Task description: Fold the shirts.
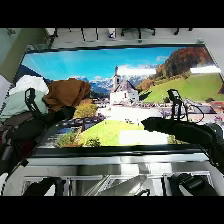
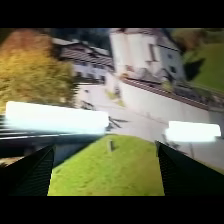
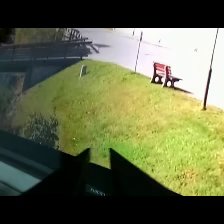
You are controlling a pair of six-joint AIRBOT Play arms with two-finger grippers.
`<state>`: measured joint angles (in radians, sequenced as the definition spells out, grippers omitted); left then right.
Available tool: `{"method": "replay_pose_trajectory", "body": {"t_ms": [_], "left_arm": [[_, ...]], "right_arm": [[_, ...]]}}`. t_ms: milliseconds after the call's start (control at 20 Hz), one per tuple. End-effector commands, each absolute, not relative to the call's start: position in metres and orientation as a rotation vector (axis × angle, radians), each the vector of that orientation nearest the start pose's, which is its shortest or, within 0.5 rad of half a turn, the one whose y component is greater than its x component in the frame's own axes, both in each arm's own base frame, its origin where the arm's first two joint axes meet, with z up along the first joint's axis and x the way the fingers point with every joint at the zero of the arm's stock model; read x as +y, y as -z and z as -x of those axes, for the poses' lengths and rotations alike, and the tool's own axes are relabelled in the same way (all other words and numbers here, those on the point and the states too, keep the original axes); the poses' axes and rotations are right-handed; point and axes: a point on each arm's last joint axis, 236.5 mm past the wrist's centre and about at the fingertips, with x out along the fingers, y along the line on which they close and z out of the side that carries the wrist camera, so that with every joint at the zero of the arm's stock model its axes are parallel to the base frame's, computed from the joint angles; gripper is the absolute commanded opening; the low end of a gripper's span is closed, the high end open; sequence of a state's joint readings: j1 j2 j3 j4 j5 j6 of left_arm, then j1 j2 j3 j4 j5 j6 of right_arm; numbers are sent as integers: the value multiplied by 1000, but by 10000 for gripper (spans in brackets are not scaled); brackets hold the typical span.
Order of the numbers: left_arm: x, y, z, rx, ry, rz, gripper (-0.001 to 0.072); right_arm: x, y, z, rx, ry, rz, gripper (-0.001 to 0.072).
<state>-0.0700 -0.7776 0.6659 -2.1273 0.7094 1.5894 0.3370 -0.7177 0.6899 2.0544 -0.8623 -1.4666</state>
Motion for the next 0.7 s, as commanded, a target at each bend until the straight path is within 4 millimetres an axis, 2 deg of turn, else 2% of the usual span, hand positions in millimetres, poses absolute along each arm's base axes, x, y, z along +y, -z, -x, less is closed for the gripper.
{"method": "replay_pose_trajectory", "body": {"t_ms": [0,100,250,350,550,600,650], "left_arm": [[-29,-3,-355,944,6,601,709],[-3,32,-369,965,-68,601,709],[21,70,-393,952,-160,607,709],[24,83,-409,984,-163,612,709],[21,93,-438,1054,-128,621,698],[22,94,-443,1064,-123,625,486],[23,94,-448,1076,-117,631,114]], "right_arm": [[181,-88,-302,842,-423,-466,517],[179,-95,-321,770,-401,-486,539],[172,-79,-335,792,-356,-498,539],[171,-69,-337,817,-343,-497,539],[173,-65,-338,829,-342,-511,539],[173,-65,-338,829,-342,-510,539],[173,-65,-338,829,-342,-510,538]]}}
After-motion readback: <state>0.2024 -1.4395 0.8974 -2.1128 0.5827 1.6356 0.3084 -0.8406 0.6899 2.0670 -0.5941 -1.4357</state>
